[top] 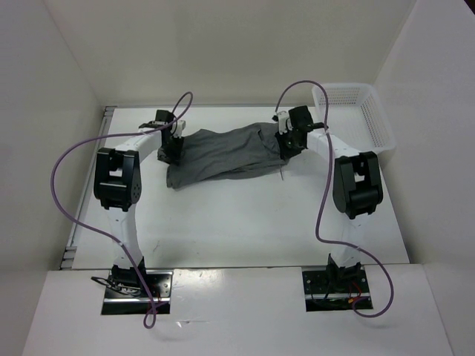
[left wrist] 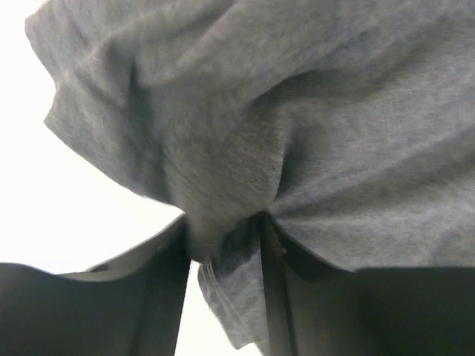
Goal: Fold and stack the shorts
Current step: Fold the shorts
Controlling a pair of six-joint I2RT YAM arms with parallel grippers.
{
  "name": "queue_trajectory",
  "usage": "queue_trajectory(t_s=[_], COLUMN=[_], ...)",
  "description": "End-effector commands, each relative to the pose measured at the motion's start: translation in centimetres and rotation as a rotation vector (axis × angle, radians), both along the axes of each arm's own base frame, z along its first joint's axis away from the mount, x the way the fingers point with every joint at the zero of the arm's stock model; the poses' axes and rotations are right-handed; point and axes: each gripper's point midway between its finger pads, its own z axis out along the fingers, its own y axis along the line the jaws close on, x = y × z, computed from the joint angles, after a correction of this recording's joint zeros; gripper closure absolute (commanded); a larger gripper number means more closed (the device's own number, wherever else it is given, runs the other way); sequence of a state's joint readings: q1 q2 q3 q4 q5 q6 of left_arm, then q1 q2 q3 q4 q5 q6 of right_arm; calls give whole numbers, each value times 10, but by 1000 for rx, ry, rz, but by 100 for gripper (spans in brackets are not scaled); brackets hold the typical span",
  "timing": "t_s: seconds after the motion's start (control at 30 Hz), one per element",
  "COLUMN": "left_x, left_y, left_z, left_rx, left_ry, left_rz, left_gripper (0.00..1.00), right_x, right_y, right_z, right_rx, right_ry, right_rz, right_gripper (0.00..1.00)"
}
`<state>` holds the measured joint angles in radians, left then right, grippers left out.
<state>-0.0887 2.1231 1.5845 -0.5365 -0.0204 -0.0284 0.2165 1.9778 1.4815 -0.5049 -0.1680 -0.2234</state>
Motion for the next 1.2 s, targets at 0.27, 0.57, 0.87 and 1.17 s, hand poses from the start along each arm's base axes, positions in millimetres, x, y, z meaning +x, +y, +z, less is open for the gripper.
queue_trajectory(t_s=[0.27,0.57,0.87,1.17], left_x=[3,-10,15,16], left_y=[-18,-191,-277,-269], left_z=[88,96,36,97], left_rx=[-4,-128,-308,-450], left_ry=[-104,-131,-46,-88], left_rz=[-65,-427,-578,-607], left_gripper=[36,35,34,27], right_x=[17,9,6,1], right_y=[-32,-50,-65,-72], right_z=[97,118,139,166], right_rx=[-212,-305,-389,-422], right_ry=[-277,-328,-370,-425], right_rz=[120,113,99,92], right_gripper=[100,100,100,100])
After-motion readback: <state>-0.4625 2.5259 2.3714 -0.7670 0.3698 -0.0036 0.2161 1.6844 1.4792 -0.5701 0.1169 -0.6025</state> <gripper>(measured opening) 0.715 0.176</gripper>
